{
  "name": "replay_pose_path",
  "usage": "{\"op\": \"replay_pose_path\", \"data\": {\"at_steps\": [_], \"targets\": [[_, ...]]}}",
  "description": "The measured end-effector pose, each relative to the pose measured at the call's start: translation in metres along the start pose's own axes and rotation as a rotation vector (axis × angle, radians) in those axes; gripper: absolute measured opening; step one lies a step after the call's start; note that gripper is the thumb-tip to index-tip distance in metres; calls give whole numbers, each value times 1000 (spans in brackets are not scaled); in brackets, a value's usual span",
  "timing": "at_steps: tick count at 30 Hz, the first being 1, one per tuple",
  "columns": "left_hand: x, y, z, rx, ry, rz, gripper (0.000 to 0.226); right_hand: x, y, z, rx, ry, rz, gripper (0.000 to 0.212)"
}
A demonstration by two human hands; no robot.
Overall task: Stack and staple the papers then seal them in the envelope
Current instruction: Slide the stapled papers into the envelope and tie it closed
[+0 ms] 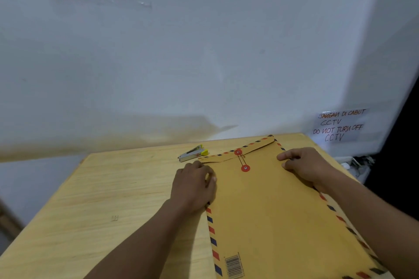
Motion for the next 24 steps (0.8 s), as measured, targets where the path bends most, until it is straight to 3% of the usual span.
{"op": "replay_pose_path", "data": {"at_steps": [5,12,20,24], "targets": [[10,36,-16,-39,-136,145,43,-46,-72,4,-40,-93,-18,19],[0,111,-46,-245,-331,793,61,-75,-171,18,-142,-250,-72,23],[-64,109,-46,-479,-406,1168,73,-21,-171,27,-223,-240,-187,38],[-108,94,-38,-407,-365,1154,54,20,-157,36,-265,-266,-119,30]]}}
Point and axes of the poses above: each hand's wrist, its own z-axis away from the middle knuckle, its own x-axis out of the palm, y = z × x, the point moved 9 cm from there along -z, towards the middle knuckle, and after that the axes turned 11 degrees about y, right-handed, at the moved point
